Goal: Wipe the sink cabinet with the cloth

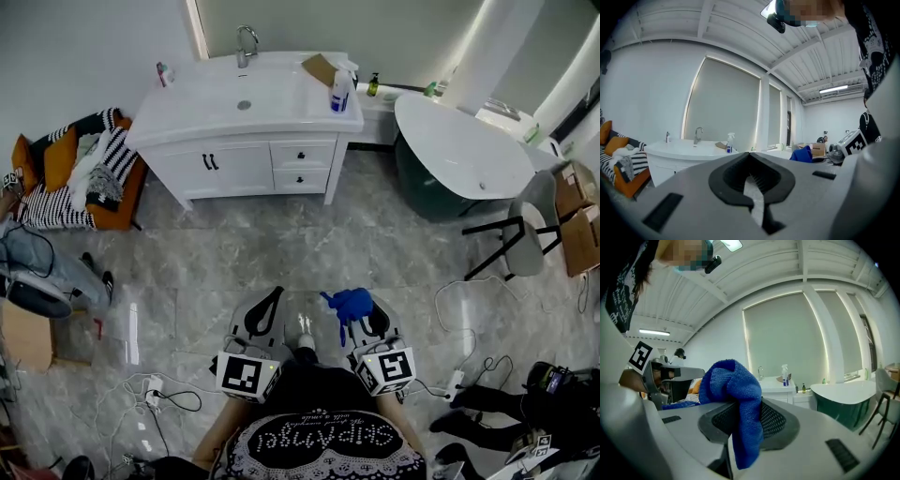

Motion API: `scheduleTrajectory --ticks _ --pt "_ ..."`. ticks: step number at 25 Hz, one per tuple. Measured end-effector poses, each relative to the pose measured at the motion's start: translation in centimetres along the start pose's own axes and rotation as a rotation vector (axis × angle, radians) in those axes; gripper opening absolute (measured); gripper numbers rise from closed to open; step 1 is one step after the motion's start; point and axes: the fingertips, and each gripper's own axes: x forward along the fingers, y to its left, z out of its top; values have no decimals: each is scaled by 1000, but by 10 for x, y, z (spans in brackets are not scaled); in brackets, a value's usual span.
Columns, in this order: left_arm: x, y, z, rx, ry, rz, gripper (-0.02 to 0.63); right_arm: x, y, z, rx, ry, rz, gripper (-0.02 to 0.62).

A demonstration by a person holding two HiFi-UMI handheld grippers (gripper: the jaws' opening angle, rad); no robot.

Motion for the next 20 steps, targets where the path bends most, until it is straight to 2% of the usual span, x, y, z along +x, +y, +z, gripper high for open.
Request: scheduleTrajectory --ticks 4,9,12,20 --pt "3 -9 4 7 -12 -7 0 -4 1 0 57 -17 56 115" --pt "6 -6 -3 -6 16 -39 0 4 4 -6 74 -13 72 115" --pt "15 10 -1 -17 -4 -40 0 22 6 -5 69 -5 68 115" --pt "38 81 9 -40 25 -14 0 87 17 19 59 -14 33 115"
